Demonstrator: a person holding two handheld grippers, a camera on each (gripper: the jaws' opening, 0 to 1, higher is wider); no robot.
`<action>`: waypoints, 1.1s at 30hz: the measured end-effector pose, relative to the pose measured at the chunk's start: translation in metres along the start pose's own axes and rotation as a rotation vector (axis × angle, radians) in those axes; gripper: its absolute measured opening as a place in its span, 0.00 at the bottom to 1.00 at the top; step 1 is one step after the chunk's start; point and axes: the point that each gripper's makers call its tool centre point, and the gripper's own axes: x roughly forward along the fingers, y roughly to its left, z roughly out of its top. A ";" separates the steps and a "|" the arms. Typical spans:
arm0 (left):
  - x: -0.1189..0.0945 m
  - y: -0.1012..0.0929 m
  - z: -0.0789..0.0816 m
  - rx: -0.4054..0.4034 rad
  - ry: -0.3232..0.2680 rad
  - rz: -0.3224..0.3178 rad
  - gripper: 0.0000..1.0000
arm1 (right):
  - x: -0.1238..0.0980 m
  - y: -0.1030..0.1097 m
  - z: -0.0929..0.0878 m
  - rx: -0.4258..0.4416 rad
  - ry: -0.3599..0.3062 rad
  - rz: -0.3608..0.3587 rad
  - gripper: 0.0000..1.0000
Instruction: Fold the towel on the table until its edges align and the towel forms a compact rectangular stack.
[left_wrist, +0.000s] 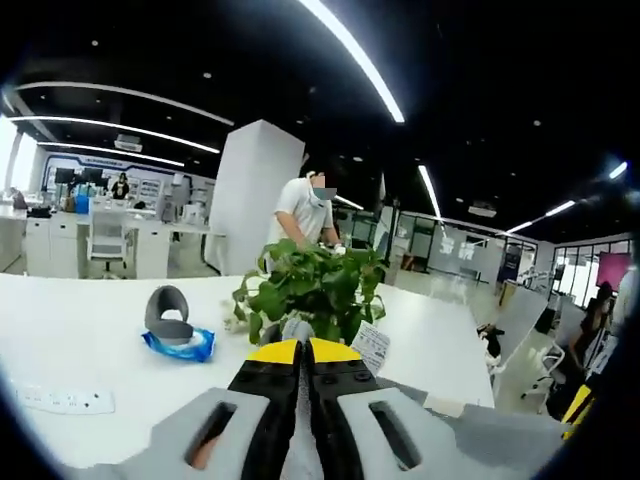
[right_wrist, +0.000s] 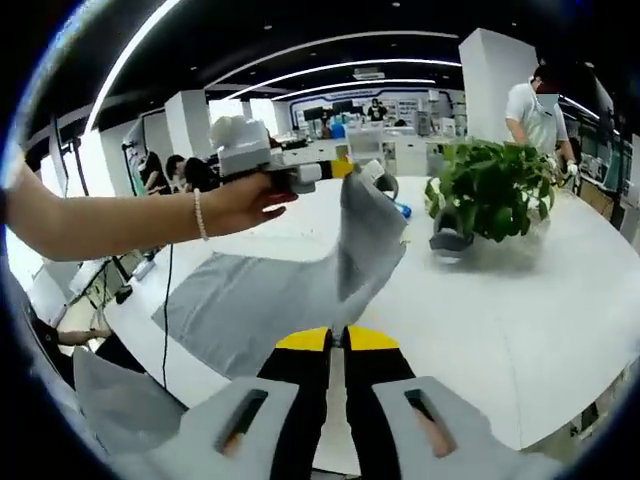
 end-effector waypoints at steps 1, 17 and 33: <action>-0.003 0.004 0.002 -0.001 -0.002 0.006 0.02 | 0.001 0.011 0.005 -0.020 -0.010 0.023 0.02; -0.071 0.081 0.033 -0.058 -0.072 0.124 0.02 | 0.025 0.145 0.035 -0.233 -0.040 0.309 0.02; -0.145 0.134 0.040 -0.088 -0.117 0.191 0.02 | 0.064 0.244 0.026 -0.387 0.014 0.514 0.02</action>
